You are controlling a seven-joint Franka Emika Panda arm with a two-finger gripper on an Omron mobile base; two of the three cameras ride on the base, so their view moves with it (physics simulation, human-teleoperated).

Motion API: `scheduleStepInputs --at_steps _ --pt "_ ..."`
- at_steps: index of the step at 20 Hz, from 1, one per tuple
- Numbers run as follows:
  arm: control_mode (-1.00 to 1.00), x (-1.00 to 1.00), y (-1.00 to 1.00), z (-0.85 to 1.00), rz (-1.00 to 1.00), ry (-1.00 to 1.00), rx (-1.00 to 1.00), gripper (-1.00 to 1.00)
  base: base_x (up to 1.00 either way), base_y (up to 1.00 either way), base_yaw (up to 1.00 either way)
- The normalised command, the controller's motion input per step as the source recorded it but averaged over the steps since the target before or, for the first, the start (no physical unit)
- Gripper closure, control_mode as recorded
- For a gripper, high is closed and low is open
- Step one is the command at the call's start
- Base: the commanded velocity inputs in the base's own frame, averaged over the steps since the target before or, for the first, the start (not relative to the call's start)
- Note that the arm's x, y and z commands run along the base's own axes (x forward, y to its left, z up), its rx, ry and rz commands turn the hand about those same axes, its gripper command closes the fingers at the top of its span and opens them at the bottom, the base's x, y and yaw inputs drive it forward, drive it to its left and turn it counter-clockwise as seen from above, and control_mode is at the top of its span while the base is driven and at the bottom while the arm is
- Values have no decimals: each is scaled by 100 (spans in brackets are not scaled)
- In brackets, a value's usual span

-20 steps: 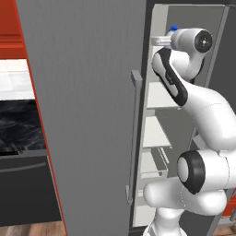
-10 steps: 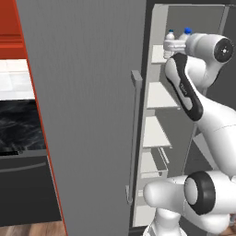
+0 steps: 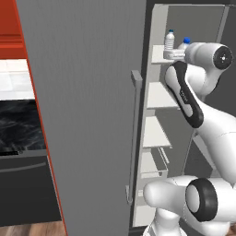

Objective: Take the bottled waters from the counter and place them in the freezer to freeze. Close the freezer door after placing the bottles.

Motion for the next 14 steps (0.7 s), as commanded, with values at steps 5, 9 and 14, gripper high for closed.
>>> scheduleStepInputs --at_steps 5,9,14 --pt "-100 -12 -3 -60 0 4 0 100 0 0 0" --pt "-100 -8 -3 -55 0 1 0 100 0 0 0" --pt "-100 0 -3 -35 0 0 0 100 0 0 0"
